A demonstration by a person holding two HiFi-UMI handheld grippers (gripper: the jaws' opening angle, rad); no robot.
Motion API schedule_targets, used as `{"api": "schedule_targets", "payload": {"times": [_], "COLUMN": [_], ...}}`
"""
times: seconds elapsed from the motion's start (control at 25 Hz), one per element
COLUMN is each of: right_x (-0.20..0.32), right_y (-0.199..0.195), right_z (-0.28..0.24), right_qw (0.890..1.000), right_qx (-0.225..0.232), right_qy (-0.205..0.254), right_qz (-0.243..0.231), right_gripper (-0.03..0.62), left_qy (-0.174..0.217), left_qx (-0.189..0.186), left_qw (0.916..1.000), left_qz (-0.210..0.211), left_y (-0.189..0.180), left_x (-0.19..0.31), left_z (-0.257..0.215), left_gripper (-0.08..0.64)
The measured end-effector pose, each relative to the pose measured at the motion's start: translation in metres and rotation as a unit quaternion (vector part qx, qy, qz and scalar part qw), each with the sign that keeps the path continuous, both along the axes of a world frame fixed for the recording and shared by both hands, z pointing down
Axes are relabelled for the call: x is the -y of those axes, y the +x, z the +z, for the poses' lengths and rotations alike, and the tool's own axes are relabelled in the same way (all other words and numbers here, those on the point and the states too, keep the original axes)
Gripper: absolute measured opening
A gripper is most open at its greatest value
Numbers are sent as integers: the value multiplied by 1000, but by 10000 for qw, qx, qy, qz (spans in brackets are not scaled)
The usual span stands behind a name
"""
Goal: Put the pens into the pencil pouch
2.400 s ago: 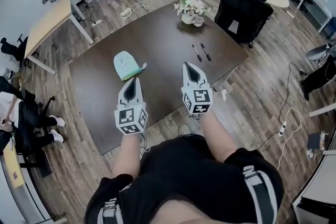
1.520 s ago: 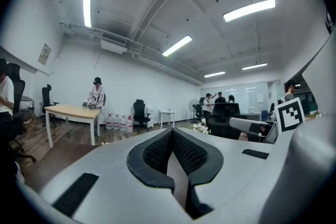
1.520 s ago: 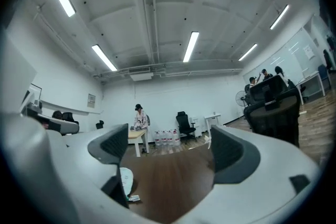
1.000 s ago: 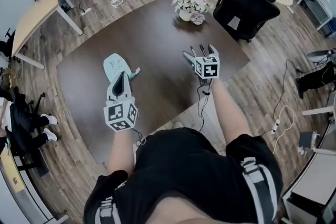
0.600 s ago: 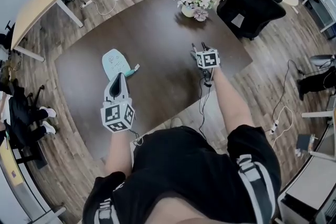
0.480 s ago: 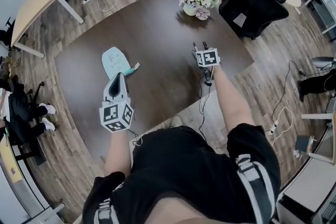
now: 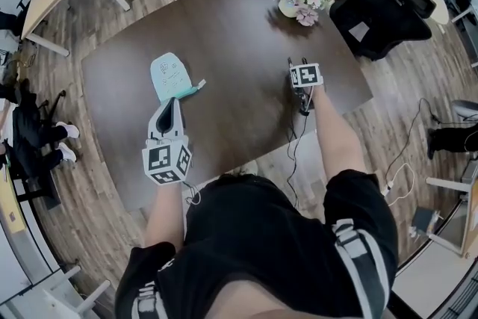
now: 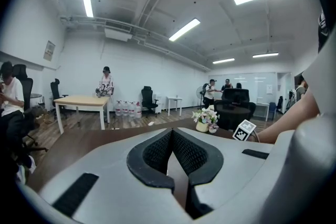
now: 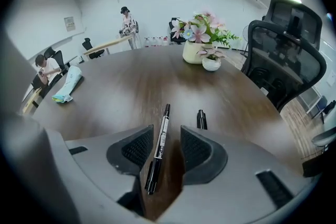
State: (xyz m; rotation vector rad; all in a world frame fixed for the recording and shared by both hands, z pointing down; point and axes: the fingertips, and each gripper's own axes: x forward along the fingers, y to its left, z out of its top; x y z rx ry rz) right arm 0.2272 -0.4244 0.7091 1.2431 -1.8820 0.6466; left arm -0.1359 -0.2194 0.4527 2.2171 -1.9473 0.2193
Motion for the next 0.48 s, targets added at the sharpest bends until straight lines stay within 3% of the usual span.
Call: {"api": "schedule_targets", "payload": {"times": [0.32,0.48], "right_x": [3,6], "right_y": [-1,7], "right_z": [15,14], "right_qw": [9995,9987], "right_qx": [93,154], "right_qy": [-289,-69], "right_qz": [58,471], "right_gripper": [156,78], "left_qy": [-87,-79], "left_qx": [17,32], "left_qw": [9997,9997], "left_qz": [-210,-218], "left_y": [-13,-12], "left_x": [-4,-3], "left_z": [7,6], "left_gripper": [0,0]}}
